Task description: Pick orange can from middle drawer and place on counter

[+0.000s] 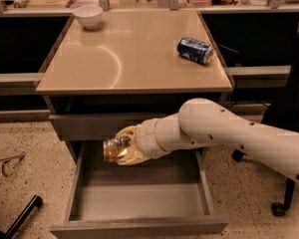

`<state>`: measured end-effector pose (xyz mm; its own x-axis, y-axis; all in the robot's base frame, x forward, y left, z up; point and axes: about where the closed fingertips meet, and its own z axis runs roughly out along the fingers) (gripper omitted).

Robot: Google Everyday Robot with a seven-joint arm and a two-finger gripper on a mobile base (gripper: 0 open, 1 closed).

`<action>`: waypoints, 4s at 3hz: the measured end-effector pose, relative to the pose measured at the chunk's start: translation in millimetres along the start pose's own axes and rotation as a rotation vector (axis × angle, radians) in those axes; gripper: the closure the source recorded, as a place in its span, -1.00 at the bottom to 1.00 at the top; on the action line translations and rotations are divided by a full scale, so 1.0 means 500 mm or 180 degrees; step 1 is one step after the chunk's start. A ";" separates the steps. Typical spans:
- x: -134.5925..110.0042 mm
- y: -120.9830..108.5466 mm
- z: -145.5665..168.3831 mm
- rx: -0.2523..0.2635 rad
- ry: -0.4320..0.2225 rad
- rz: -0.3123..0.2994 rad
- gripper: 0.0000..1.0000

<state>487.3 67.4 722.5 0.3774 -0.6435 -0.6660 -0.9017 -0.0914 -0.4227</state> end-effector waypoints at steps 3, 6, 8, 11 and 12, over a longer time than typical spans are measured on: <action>-0.129 -0.264 -0.062 0.0368 0.0224 -0.0615 1.00; -0.154 -0.372 -0.071 0.0719 0.0262 -0.0833 1.00; -0.166 -0.528 -0.053 0.0869 0.0404 -0.0908 1.00; -0.081 -0.550 0.097 0.0173 0.0145 -0.0409 1.00; -0.081 -0.550 0.097 0.0173 0.0145 -0.0409 0.63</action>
Offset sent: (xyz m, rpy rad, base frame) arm 0.1026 0.0243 0.1287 -0.0608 -0.2329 0.0213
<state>730.5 155.4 835.9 0.4778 -0.6631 -0.5762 -0.8334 -0.1346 -0.5361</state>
